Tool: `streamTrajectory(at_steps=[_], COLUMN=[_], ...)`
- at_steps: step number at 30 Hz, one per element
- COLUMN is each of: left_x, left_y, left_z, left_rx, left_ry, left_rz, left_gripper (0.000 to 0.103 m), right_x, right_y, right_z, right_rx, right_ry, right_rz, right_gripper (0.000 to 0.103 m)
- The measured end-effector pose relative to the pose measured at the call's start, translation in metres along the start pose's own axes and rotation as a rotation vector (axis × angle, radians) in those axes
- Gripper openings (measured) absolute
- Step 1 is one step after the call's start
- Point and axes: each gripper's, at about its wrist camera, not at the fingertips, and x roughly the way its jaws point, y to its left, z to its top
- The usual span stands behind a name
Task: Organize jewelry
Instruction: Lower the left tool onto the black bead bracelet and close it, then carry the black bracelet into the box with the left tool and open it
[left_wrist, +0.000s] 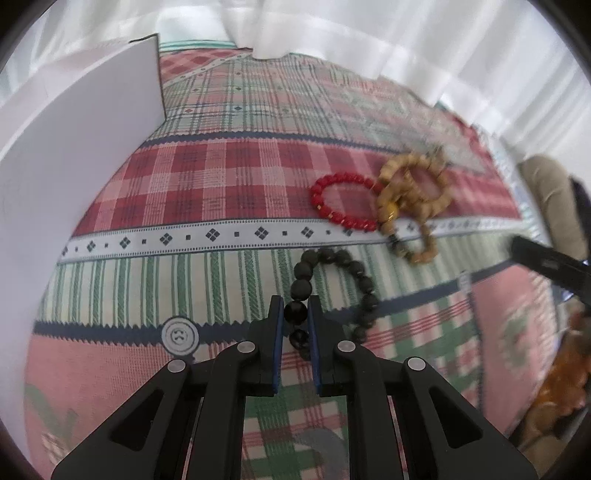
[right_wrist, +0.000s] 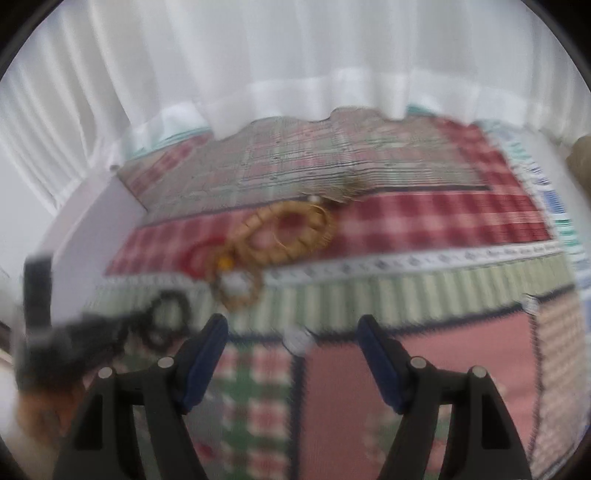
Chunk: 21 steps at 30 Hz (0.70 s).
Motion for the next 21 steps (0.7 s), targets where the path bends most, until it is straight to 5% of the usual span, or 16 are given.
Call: streamTrajectory(at_steps=[3, 5, 9, 12, 16, 21], left_x=[-0.012, -0.022, -0.035, -0.048, -0.074, -0.110], left_y=[0.005, 0.009, 0.011, 0.013, 0.019, 0.030], left_z=[0.001, 0.002, 0.004, 0.003, -0.001, -0.006], left_rx=[-0.034, -0.061, -0.080, -0.091, -0.090, -0.114], left_ry=[-0.017, -0.027, -0.042, -0.055, -0.066, -0.098], left_rz=[-0.053, -0.091, -0.126, -0.145, -0.095, -0.110], left_gripper=[0.011, 0.011, 0.011, 0.011, 0.011, 0.011], right_x=[0.040, 0.066, 0.103, 0.113, 0.085, 0.026], right_y=[0.019, 0.036, 0.072, 0.090, 0.083, 0.071], right_z=[0.021, 0.029, 0.033, 0.030, 0.031, 0.036], right_rx=[0.027, 0.009, -0.121, -0.227, -0.171, -0.079], right_ry=[0.123, 0.185, 0.232, 0.239, 0.202, 0.127], right_rz=[0.182, 0.206, 0.108, -0.006, 0.032, 0.197], right_gripper=[0.046, 0.043, 0.036, 0.012, 0.012, 0.012])
